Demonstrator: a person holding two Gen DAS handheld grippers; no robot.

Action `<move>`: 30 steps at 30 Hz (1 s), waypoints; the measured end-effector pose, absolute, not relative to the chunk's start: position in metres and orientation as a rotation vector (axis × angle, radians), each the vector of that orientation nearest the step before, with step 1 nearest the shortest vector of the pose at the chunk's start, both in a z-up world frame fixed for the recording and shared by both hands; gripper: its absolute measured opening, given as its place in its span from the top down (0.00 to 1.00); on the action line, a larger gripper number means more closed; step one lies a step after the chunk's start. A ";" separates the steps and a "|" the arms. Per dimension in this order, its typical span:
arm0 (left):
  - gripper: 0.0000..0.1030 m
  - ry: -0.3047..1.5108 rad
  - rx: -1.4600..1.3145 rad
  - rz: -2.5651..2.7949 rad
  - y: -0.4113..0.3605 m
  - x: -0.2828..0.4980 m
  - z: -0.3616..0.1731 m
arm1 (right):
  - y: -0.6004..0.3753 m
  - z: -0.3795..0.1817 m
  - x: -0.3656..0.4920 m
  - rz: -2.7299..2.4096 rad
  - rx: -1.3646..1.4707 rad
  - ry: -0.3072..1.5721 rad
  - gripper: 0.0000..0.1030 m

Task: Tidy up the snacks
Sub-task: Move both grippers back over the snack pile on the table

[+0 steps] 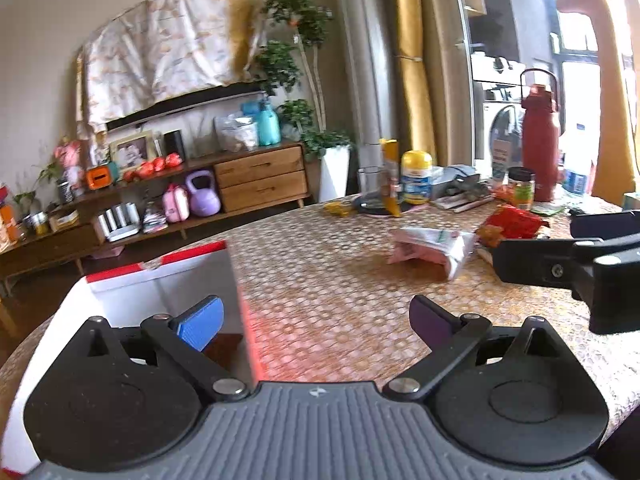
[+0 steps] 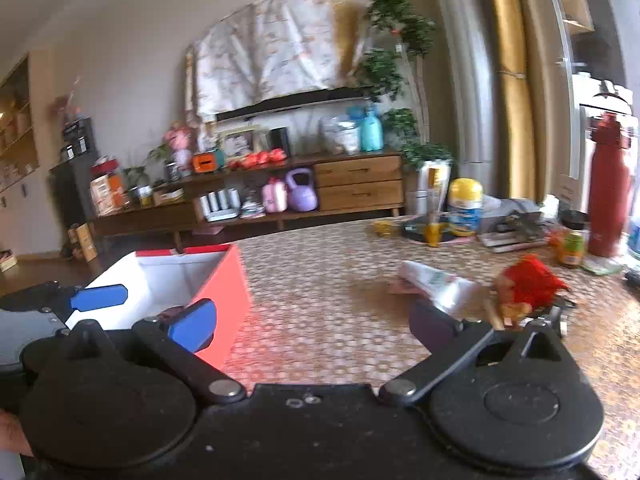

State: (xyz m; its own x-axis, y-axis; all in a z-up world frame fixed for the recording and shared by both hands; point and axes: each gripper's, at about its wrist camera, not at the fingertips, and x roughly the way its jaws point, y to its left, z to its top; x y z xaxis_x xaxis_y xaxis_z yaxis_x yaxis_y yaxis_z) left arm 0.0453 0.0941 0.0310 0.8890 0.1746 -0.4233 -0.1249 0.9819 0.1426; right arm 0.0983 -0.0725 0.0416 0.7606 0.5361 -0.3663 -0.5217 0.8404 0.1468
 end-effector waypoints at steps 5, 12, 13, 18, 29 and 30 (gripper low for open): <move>0.03 0.457 0.125 0.112 0.071 0.065 0.026 | -0.101 0.034 0.103 0.511 0.057 0.407 0.00; 0.01 0.478 0.132 0.066 0.039 0.089 0.017 | -0.137 0.023 0.114 0.424 0.091 0.420 0.00; 0.00 0.483 0.130 0.061 0.036 0.091 0.015 | -0.142 0.021 0.116 0.414 0.094 0.422 0.00; 0.00 0.505 0.129 0.037 0.021 0.104 0.010 | -0.163 0.010 0.125 0.362 0.105 0.436 0.00; 0.00 0.530 0.128 0.022 0.001 0.124 0.002 | -0.191 -0.009 0.135 0.295 0.142 0.458 0.00; 0.00 0.534 0.129 0.021 -0.001 0.127 0.001 | -0.193 -0.010 0.136 0.293 0.145 0.460 0.00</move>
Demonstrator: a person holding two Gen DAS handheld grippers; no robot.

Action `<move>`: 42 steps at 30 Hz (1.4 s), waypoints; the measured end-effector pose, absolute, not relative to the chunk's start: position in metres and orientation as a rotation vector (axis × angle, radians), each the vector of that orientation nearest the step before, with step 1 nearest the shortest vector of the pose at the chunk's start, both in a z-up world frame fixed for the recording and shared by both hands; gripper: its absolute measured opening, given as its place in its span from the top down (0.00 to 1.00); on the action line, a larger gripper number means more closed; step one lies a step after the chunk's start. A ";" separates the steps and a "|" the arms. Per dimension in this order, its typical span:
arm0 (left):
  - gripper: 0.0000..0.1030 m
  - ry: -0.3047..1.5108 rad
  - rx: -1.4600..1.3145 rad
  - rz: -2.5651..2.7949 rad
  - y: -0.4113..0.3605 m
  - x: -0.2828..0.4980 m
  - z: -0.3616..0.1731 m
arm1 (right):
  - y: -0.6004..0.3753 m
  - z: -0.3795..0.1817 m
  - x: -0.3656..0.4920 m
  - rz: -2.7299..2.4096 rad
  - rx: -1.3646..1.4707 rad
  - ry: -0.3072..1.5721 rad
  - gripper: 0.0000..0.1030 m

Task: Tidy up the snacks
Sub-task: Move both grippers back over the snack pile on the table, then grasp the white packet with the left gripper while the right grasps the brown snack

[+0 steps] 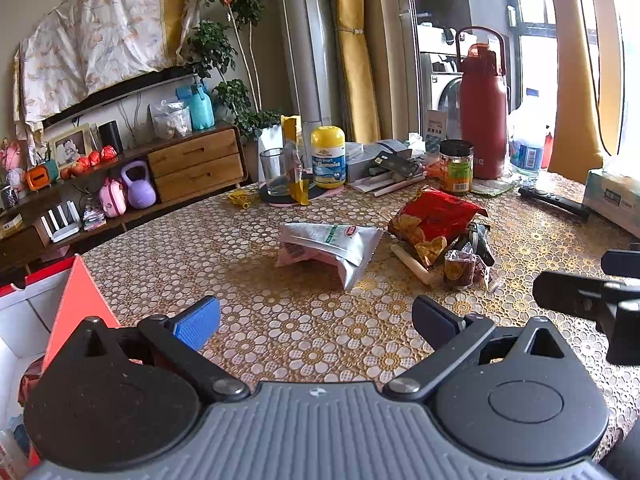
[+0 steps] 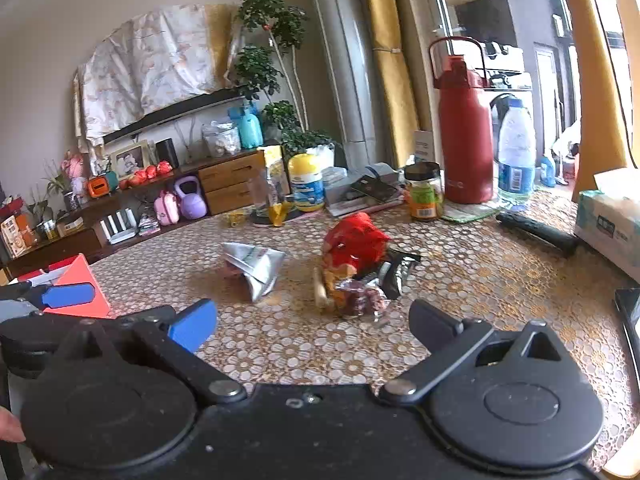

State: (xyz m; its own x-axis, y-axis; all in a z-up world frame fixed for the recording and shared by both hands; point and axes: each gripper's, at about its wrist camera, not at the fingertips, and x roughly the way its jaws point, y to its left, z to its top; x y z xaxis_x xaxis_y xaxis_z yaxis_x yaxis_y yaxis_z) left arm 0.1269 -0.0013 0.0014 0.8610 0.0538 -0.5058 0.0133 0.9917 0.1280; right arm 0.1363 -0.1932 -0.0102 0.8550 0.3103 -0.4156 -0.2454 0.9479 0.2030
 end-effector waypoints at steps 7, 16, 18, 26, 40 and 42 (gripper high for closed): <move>0.00 0.550 0.135 0.017 -0.015 0.146 -0.006 | -0.207 -0.020 0.149 0.275 0.169 0.484 0.00; 0.00 0.563 0.125 0.012 -0.027 0.175 -0.016 | -0.218 -0.029 0.166 0.253 0.191 0.500 0.00; 0.00 0.561 0.123 0.016 -0.028 0.182 -0.017 | -0.220 -0.031 0.170 0.251 0.195 0.505 0.00; 0.00 0.560 0.094 0.047 -0.032 0.223 -0.025 | -0.227 -0.040 0.183 0.232 0.219 0.522 0.00; 0.00 0.667 -0.106 0.193 -0.018 0.313 -0.041 | -0.227 -0.056 0.208 0.249 0.233 0.557 0.00; 0.00 0.685 -0.120 0.210 -0.017 0.321 -0.045 | -0.226 -0.057 0.210 0.257 0.231 0.561 0.00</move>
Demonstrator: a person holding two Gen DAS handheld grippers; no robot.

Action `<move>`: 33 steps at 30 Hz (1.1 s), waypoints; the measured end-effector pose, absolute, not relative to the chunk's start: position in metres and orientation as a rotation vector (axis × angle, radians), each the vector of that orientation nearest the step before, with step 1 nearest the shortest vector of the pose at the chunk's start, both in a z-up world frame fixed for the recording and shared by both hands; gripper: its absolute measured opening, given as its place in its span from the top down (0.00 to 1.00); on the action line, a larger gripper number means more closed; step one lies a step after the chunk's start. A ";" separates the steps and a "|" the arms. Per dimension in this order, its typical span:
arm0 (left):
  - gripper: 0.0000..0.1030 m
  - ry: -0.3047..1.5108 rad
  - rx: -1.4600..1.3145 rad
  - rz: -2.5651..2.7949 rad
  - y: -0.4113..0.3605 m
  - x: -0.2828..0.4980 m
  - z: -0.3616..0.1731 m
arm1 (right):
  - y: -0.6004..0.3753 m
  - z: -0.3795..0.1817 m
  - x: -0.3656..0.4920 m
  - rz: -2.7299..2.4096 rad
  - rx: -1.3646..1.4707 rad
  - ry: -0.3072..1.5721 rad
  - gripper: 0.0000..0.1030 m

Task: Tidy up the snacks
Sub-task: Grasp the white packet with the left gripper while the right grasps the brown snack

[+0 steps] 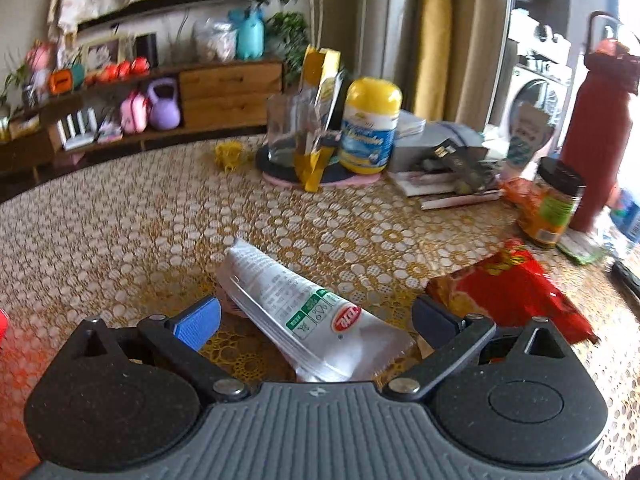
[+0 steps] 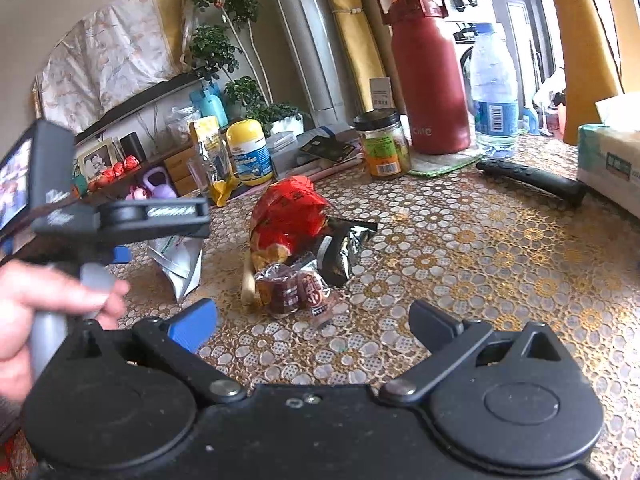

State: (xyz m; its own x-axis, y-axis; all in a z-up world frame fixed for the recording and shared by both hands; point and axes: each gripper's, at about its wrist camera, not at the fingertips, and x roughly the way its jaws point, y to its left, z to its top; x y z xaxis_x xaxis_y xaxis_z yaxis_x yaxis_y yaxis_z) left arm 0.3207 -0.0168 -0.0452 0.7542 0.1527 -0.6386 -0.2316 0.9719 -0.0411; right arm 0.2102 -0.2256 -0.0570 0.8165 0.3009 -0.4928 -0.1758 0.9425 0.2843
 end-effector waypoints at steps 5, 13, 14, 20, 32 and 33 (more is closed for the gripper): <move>0.01 0.690 -0.165 0.225 -0.007 0.322 -0.055 | -0.222 -0.059 0.217 0.267 0.224 0.567 0.00; 0.42 0.717 -0.156 0.182 0.001 0.320 -0.060 | -0.210 -0.059 0.232 0.282 0.178 0.561 0.00; 0.43 0.715 -0.156 0.173 0.001 0.319 -0.060 | -0.206 -0.058 0.233 0.290 0.166 0.553 0.00; 0.47 0.719 -0.130 0.137 0.006 0.304 -0.059 | -0.181 -0.054 0.240 0.341 0.066 0.516 0.06; 0.47 0.716 -0.125 0.145 0.023 0.273 -0.050 | -0.165 -0.063 0.264 0.335 -0.006 0.558 0.50; 0.47 0.711 -0.121 0.143 0.023 0.270 -0.049 | -0.165 -0.064 0.265 0.327 -0.010 0.559 0.55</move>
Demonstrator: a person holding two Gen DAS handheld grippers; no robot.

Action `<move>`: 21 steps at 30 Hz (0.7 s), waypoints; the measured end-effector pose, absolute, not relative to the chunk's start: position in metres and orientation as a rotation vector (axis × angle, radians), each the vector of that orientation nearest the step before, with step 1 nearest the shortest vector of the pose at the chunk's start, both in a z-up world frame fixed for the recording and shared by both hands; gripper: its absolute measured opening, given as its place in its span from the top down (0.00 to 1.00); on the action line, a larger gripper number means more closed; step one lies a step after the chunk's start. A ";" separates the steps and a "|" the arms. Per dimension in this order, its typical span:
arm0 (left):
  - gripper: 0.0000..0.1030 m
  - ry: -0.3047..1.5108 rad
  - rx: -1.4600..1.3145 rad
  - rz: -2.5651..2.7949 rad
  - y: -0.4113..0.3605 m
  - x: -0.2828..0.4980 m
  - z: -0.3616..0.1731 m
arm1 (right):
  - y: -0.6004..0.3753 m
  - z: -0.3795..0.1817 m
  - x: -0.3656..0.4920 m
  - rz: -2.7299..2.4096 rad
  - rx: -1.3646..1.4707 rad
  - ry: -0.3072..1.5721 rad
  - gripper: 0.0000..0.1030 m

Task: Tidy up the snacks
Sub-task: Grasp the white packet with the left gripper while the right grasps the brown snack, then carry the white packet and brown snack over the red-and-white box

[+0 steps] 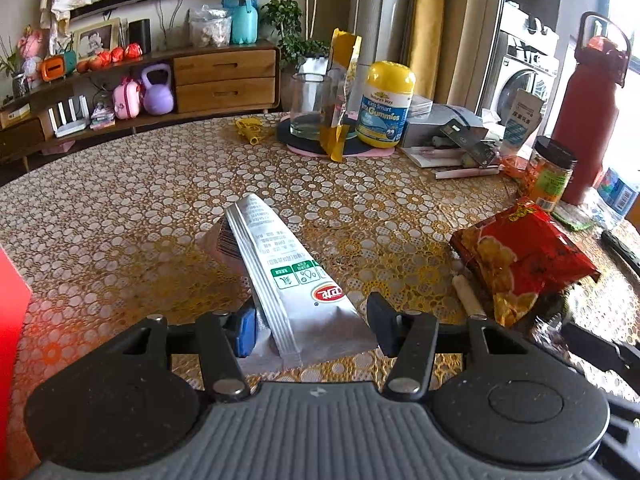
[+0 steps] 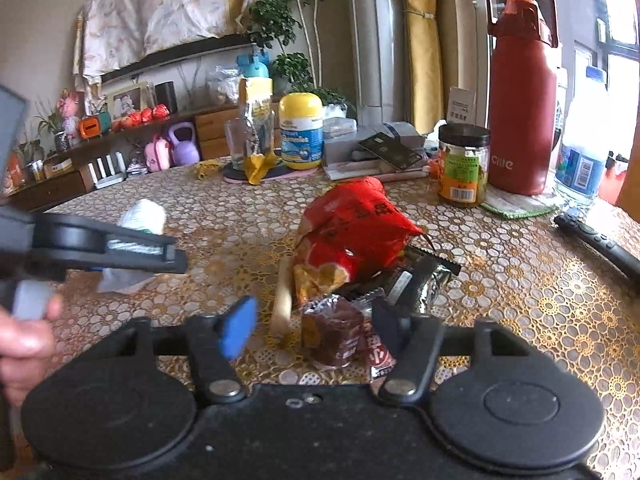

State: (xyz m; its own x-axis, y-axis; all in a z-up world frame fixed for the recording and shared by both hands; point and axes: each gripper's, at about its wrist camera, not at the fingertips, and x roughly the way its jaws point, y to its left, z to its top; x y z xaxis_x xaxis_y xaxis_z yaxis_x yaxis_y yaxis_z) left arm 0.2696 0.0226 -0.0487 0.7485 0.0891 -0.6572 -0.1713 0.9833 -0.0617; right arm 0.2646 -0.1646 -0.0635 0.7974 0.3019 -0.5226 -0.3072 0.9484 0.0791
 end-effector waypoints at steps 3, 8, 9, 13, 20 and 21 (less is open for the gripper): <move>0.47 0.705 -0.107 0.143 0.021 0.261 -0.045 | -0.164 -0.065 0.266 0.303 -0.021 0.559 0.63; 0.47 0.695 -0.089 0.129 0.019 0.243 -0.039 | -0.160 -0.069 0.259 0.293 -0.058 0.546 0.68; 0.47 0.693 -0.085 0.128 0.019 0.240 -0.038 | -0.161 -0.068 0.258 0.294 -0.049 0.545 0.68; 0.47 0.682 -0.069 0.124 0.021 0.221 -0.032 | -0.163 -0.067 0.250 0.302 -0.029 0.545 0.69; 0.47 0.673 -0.069 0.123 0.027 0.185 -0.023 | -0.167 -0.062 0.224 0.297 0.010 0.546 0.69; 0.47 0.675 -0.069 0.125 0.028 0.179 -0.023 | -0.168 -0.061 0.220 0.296 0.015 0.547 0.69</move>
